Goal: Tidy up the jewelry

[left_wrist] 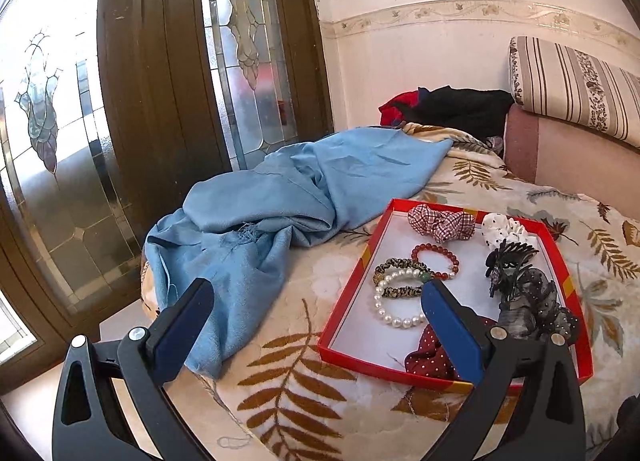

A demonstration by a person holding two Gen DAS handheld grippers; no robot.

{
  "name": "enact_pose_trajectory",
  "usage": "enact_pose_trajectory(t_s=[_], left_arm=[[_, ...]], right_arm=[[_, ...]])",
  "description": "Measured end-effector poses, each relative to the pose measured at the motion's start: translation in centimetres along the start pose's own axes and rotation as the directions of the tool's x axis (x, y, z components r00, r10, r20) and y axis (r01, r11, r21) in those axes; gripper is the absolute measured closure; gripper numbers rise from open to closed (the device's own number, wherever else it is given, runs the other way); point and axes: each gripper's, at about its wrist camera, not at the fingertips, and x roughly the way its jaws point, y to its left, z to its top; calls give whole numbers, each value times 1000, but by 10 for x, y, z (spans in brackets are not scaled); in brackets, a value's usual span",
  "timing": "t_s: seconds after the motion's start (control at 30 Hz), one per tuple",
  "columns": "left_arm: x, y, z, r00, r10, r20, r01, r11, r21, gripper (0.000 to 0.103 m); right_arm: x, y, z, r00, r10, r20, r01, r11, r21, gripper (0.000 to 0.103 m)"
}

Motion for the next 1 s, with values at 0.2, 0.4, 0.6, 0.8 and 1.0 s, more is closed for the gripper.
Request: enact_pose_trajectory(t_s=[0.2,0.4,0.6,0.8,1.0], left_arm=[[0,0,0,1000,5,1,-5,1000,4,0],[0,0,0,1000,6,-2,-6,1000,4,0],[1,0,0,1000,7,-1,-7,1000,6,0],[1,0,-1,1000,9,1,-9,1000,9,0],[1,0,-1,1000,8,0,-8,1000,9,0]], right_arm=[[0,2,0,1000,-3,-2,3,1000,-11,13],[1,0,0,1000,0,-10,0,1000,-2,13],[2,0,-1,1000,0,-15,0,1000,-4,13],[2,1,-2,1000,1,-17,-1,1000,-3,13],[2,0,-3,1000,0,-19,0,1000,-3,13]])
